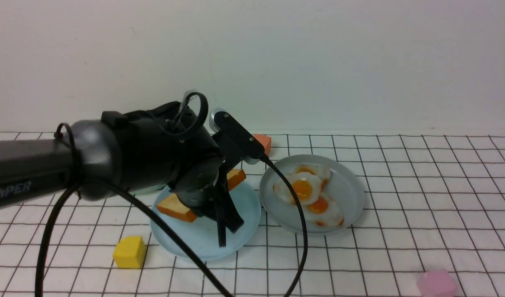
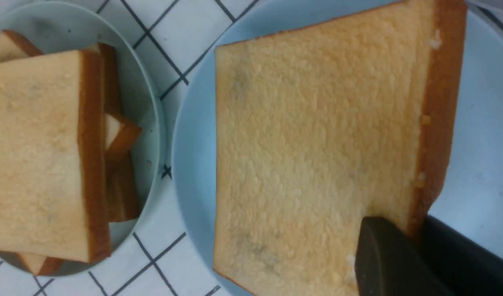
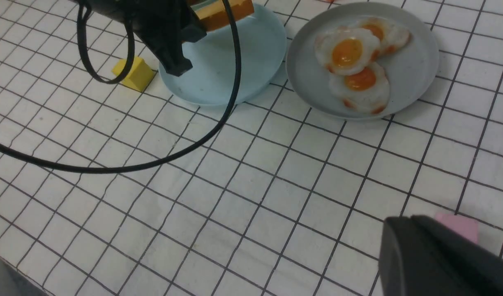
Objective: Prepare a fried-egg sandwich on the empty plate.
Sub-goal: Use the left arm to put a slice of bread into the empty plate in the middle, then use the right arm to grab a fried egg
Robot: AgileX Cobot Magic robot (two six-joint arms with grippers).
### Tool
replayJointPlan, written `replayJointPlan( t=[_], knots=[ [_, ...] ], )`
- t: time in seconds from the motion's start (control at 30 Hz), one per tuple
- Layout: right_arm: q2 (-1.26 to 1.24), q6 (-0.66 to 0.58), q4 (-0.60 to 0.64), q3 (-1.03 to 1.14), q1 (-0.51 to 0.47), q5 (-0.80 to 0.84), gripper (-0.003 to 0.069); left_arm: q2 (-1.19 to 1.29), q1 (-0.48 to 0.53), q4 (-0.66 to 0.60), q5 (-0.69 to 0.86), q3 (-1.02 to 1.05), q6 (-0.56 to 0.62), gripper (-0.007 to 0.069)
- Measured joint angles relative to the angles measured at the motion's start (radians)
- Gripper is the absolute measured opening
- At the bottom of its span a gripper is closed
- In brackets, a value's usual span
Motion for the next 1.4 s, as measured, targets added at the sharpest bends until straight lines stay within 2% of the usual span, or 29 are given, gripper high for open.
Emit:
replayJointPlan(
  t=[0.17, 0.23, 0.4, 0.53, 0.63, 0.73, 0.93, 1.0, 1.23, 1.37, 1.4],
  knots=[
    [0.0, 0.0, 0.0, 0.0, 0.0, 0.023, 0.0031, 0.001, 0.0, -0.009, 0.009, 0.0, 0.0, 0.014],
    [0.0, 0.0, 0.0, 0.0, 0.0, 0.036, 0.0031, 0.001, 0.0, -0.013, 0.016, 0.0, 0.0, 0.0215],
    [0.0, 0.011, 0.0, 0.0, 0.0, 0.042, 0.0035, 0.001, 0.0, -0.036, 0.043, 0.0, -0.003, 0.0329],
    [0.003, 0.026, 0.0, -0.001, 0.0, 0.045, 0.0041, -0.012, 0.0, -0.094, 0.079, 0.0, -0.004, 0.0356],
    [0.027, 0.026, 0.003, -0.002, 0.0, 0.045, 0.0046, -0.063, -0.003, -0.153, 0.091, -0.002, -0.004, 0.0344],
    [0.087, 0.026, 0.019, -0.002, 0.0, 0.039, 0.005, -0.172, -0.02, -0.219, 0.11, -0.022, -0.004, 0.0288],
    [0.336, 0.026, 0.058, -0.032, 0.0, -0.07, 0.0063, -0.504, -0.053, -0.344, 0.1, -0.001, -0.004, 0.0021],
    [0.425, 0.025, 0.06, -0.067, 0.0, -0.097, 0.0065, -0.589, -0.053, -0.352, 0.081, 0.044, -0.004, -0.0013],
    [0.75, -0.012, 0.095, -0.249, 0.0, -0.145, 0.009, -0.934, -0.053, -0.401, -0.08, 0.394, -0.005, -0.0013],
    [0.919, -0.013, 0.127, -0.339, 0.0, -0.151, 0.0144, -1.07, -0.053, -0.454, -0.182, 0.546, -0.007, -0.0013],
    [0.986, -0.013, 0.144, -0.381, 0.0, -0.159, 0.0179, -1.113, -0.053, -0.474, -0.222, 0.592, -0.007, -0.0013]
  ],
)
